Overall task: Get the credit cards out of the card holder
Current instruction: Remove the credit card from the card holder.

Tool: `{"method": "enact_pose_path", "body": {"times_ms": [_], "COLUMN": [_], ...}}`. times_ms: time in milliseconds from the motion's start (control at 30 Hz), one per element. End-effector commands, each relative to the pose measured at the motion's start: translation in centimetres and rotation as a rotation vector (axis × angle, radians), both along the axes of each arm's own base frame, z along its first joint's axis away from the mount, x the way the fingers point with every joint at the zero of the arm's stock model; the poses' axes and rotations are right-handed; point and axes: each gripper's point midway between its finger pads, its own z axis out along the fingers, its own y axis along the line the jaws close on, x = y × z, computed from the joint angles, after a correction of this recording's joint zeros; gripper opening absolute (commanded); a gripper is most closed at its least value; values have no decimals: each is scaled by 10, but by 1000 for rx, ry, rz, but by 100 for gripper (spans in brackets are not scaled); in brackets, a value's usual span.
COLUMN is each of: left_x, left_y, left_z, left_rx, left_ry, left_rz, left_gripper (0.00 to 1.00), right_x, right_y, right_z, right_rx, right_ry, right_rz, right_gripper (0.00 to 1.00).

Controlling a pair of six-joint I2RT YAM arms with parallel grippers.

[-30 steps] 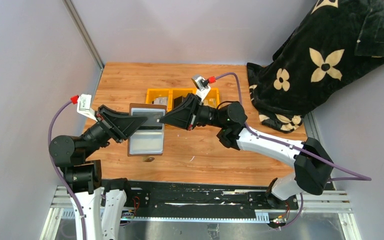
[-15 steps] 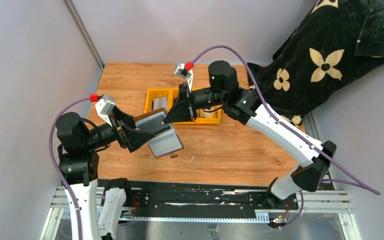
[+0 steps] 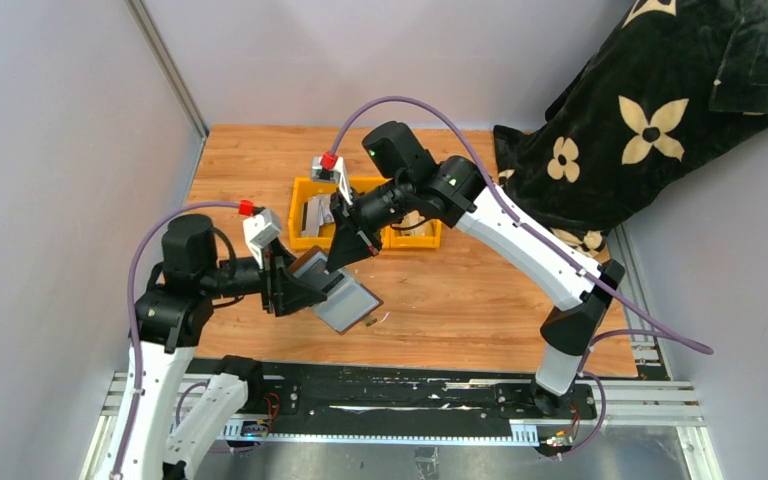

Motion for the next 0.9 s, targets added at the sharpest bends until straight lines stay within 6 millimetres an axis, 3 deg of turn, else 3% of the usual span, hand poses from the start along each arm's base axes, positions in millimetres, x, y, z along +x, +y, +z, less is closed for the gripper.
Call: {"method": "enact_pose_path", "body": {"times_ms": [0,233,300,333,367,400,433,567,633,667,733,767,867], "left_x": [6,4,3,3,5,8,11,16,14,14,9,5,-7], "left_y": [2,3,3,3,3,3,2,-3,-5,-5,-6,-7,-10], "left_z": [-22,-16,-15,-14,-13,-10,-5,12,15,15,13,14,13], "left_rx": [120,116,110,108,102,89,69,-32,-76,-86,-98,-105,-109], "left_ry": [20,15,35,43,62,80,87,125,148,148,168,176,190], "left_rz": [-14,0,13,25,42,67,88,138,153,154,151,129,73], "left_gripper": [48,15,6,3,2,1,0,0,0,1,6,18,55], "right_x": [-7,-9,-10,-10,-11,-10,-13,-13,-11,-8,-1,2,3], "right_y": [-4,-8,-5,-4,0,4,5,5,-2,-4,-5,-5,-8], "right_z": [-6,-8,-1,-3,8,11,3,27,43,43,45,43,41], "right_rx": [-47,-44,-10,4,60,102,124,368,467,468,458,437,396], "right_ry": [-36,-61,-50,-28,-19,9,66,124,160,183,203,220,208], "right_rz": [32,38,37,34,29,22,20,-11,-34,-49,-73,-80,-53], "right_gripper": [0,0,13,25,37,44,49,51,42,37,17,5,0]}}
